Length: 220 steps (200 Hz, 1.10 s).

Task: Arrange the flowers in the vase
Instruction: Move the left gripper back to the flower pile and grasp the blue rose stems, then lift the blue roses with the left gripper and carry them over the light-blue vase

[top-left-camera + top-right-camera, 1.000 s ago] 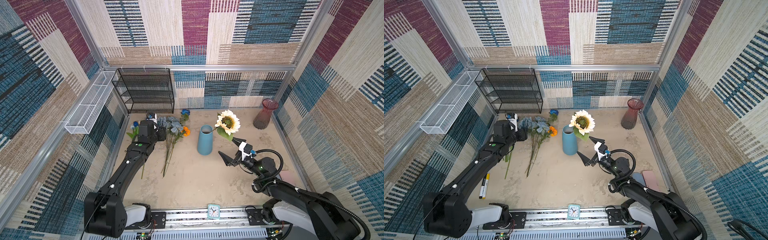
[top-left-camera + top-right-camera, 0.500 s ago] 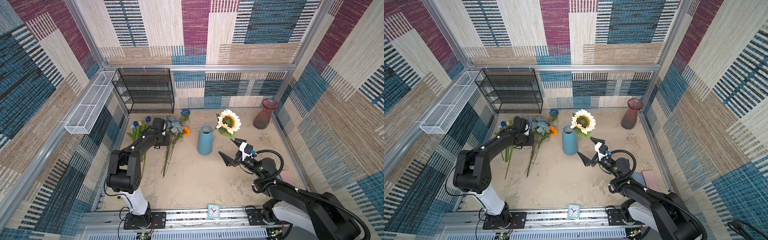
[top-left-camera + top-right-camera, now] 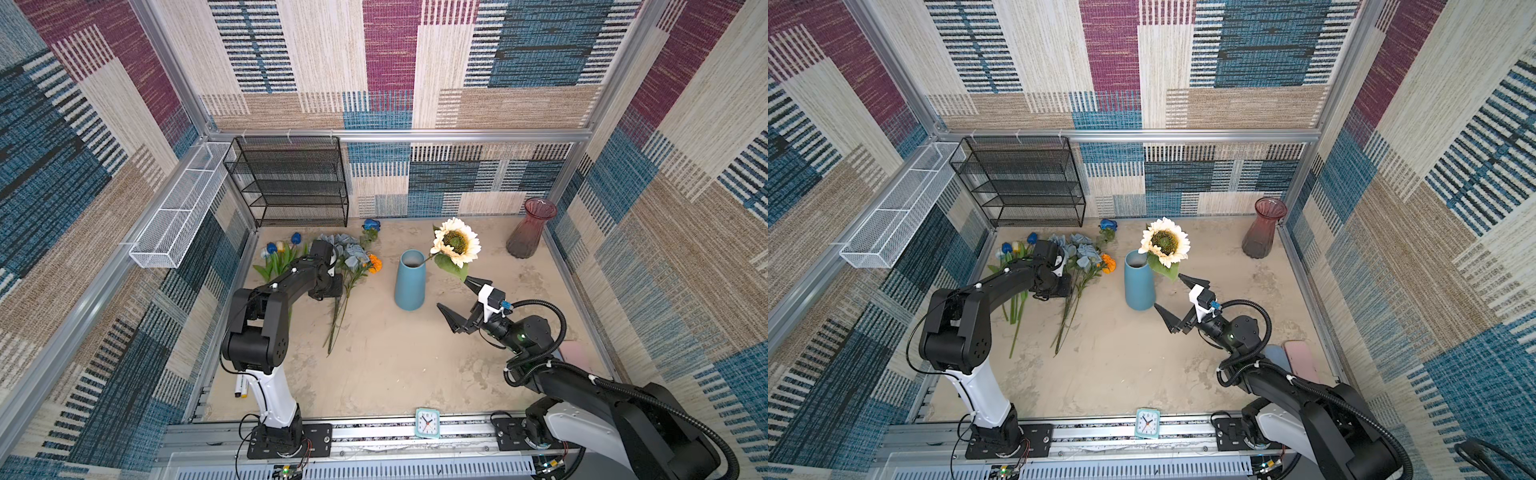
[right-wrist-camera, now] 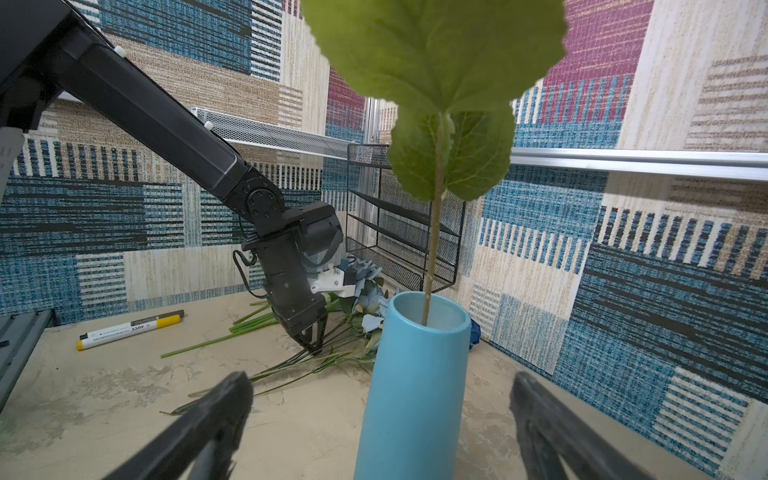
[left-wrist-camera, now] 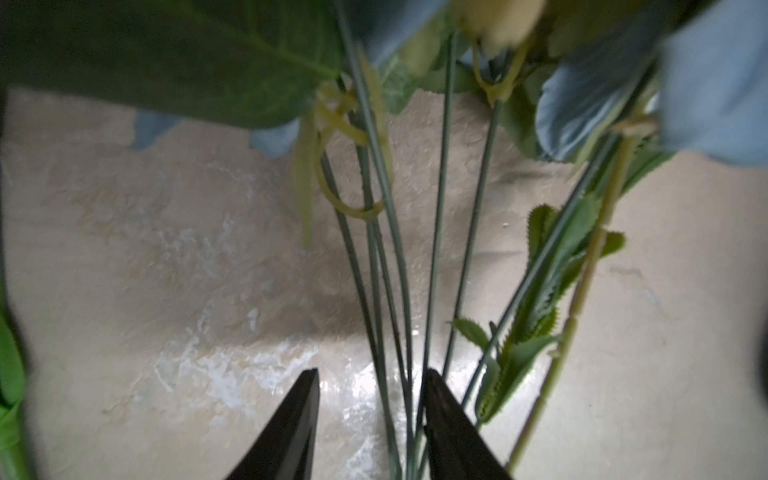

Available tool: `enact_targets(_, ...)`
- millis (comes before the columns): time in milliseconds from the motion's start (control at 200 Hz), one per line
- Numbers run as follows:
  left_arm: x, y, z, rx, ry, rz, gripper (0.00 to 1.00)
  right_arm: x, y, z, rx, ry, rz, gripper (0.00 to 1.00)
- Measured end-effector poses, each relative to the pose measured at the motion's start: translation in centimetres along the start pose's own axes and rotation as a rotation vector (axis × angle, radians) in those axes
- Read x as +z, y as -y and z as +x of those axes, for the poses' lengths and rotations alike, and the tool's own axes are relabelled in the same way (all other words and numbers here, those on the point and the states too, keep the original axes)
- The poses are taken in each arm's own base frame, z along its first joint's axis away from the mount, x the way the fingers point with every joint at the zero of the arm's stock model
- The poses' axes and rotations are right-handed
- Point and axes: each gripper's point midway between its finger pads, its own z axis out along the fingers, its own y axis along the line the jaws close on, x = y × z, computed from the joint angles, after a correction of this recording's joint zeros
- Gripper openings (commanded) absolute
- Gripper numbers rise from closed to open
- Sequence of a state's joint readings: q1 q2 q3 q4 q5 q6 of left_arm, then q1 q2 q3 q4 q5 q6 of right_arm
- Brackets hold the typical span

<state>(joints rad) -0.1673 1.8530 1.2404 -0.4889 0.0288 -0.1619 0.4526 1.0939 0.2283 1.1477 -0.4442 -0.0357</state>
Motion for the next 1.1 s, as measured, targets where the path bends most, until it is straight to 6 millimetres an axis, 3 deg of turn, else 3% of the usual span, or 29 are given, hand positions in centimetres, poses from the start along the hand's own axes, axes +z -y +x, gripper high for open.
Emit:
enact_targets(230,0.2,0.2,0.1,0.005,-0.005,0.002,0.16,0.0,0.0,0.1,0.000,-0.001,0.001,0.99)
enact_targets(331,0.1,0.3,0.1,0.007,-0.003,0.002,0.13,0.0,0.0,0.0,0.000,0.000,0.002,0.99)
enact_targets(486,-0.4,0.2,-0.1,0.007,0.013,-0.006,0.00,0.0,0.0,0.0,-0.001,0.001,0.002,0.99)
enact_targets(781,-3.3,-0.4,-0.3,-0.010,0.074,-0.033,0.00,-0.1,0.0,0.0,-0.001,0.003,0.002,1.00)
enact_targets(1102,-8.2,-0.6,-0.3,-0.041,0.200,-0.033,0.00,-0.3,-0.1,0.1,0.000,0.001,0.002,1.00)
